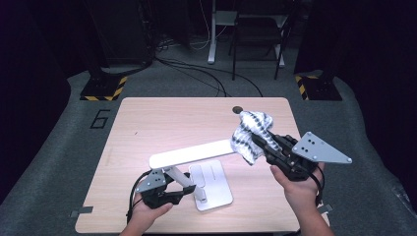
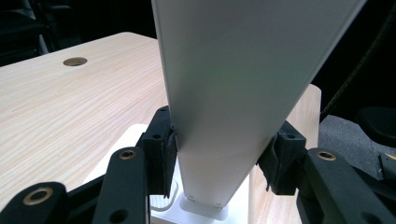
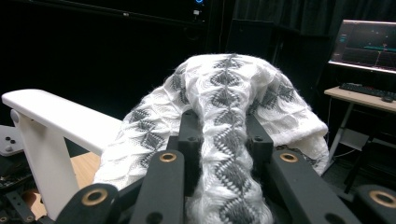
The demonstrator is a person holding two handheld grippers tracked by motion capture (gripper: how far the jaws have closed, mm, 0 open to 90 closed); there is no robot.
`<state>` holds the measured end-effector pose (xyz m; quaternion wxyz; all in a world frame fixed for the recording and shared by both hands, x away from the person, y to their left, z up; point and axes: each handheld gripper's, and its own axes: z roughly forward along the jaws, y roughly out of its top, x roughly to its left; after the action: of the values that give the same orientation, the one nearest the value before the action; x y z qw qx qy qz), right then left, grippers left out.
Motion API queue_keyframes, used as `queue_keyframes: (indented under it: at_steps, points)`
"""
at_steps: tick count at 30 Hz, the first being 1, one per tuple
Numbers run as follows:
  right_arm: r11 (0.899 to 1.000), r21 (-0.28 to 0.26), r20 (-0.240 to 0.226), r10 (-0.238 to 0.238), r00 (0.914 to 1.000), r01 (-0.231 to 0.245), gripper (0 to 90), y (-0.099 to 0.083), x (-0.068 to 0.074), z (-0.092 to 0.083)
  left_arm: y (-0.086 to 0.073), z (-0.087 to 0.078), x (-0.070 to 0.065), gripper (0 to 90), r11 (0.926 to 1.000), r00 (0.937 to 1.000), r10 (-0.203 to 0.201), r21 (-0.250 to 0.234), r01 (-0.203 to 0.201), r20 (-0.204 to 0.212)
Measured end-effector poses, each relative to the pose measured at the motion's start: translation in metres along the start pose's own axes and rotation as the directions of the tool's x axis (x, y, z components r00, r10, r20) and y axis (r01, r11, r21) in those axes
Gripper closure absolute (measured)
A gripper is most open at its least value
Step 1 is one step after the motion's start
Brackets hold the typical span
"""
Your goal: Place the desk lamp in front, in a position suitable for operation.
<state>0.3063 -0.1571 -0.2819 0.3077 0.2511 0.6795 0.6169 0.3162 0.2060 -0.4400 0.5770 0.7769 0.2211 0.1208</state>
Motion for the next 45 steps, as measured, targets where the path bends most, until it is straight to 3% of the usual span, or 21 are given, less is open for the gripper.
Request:
queue_keyframes:
  at_steps: [9, 17, 26, 45]
  points:
    - [1.0, 0.003, 0.011, 0.018, 0.9998, -0.018, 73.9, -0.003, -0.007, -0.002, 0.0, 0.0, 0.0, 52.6, 1.0, 1.0, 0.001, 0.004, -0.001, -0.005]
    - [1.0, -0.004, 0.016, 0.024, 0.9996, -0.024, 74.1, -0.006, -0.006, -0.002, 0.0, 0.0, 0.0, 52.6, 1.0, 1.0, -0.001, 0.005, 0.001, -0.006]
    - [1.0, 0.0, 0.013, 0.006, 0.9999, -0.006, 74.3, -0.006, 0.006, 0.004, 0.0, -0.001, 0.0, 52.6, 1.0, 1.0, -0.001, 0.007, 0.001, 0.006]
    - [1.0, 0.001, -0.079, -0.007, 0.9968, 0.007, 74.7, -0.001, 0.047, 0.035, 0.0, -0.001, 0.0, 52.6, 1.0, 1.0, -0.004, 0.004, 0.004, 0.004]
